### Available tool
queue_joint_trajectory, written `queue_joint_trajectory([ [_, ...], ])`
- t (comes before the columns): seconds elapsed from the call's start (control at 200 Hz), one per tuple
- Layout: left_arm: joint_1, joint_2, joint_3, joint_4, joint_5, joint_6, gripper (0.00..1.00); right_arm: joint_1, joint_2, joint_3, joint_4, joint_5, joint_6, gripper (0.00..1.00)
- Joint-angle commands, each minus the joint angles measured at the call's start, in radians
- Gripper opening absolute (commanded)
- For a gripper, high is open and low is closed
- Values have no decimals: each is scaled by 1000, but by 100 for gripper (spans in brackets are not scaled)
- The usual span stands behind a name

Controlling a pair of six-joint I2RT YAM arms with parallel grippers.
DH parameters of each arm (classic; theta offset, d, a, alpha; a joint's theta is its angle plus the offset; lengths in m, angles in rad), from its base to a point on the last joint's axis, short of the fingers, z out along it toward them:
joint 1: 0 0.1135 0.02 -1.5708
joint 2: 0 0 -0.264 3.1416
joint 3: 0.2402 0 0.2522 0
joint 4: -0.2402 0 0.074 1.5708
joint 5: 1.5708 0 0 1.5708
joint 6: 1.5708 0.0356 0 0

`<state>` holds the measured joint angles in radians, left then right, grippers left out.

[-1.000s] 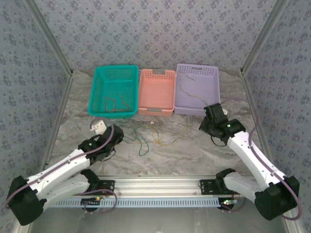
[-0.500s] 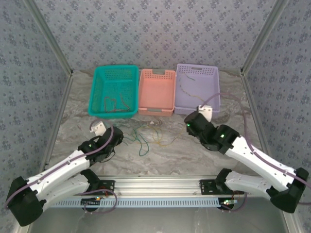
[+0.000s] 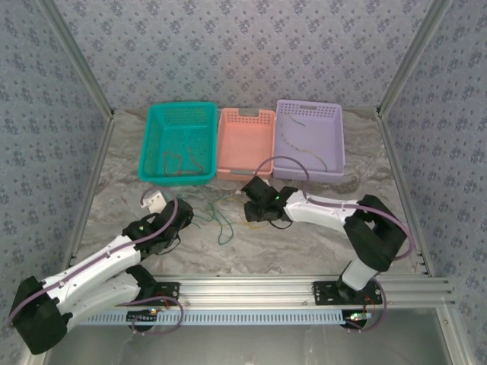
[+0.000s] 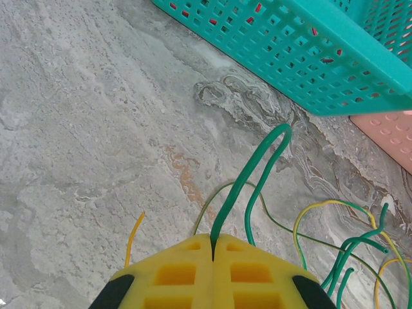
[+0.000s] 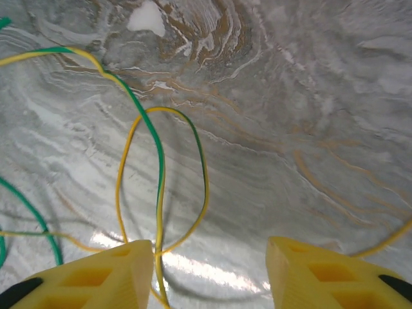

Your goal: Untangle the cables

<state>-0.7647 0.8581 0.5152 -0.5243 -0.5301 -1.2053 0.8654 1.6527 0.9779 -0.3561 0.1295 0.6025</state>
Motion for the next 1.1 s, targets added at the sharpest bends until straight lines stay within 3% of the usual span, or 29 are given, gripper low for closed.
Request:
queue_joint_trajectory([
  [0.0,7,-3,-7,-15,6,-7,0,-17,65,36,43,-68,-27,44],
  [0.29,8,-1,-14,-15,10,-9,0,-47,128,47,108,-77,-15,29],
  [0.445,8,-5,-27,-14,9,-14,0,-40,63,59,70,-4,-15,0],
  [0.6,7,0,-51,-13,-1,-25,0,-50,-156,59,-51,134,-17,0],
  [0.779,8,11,-76,-15,-25,-38,0,-116,-373,165,-230,175,-67,0],
  [1.094,8,27,-99,-6,-33,-54,0,-297,-496,504,-398,143,-143,0],
])
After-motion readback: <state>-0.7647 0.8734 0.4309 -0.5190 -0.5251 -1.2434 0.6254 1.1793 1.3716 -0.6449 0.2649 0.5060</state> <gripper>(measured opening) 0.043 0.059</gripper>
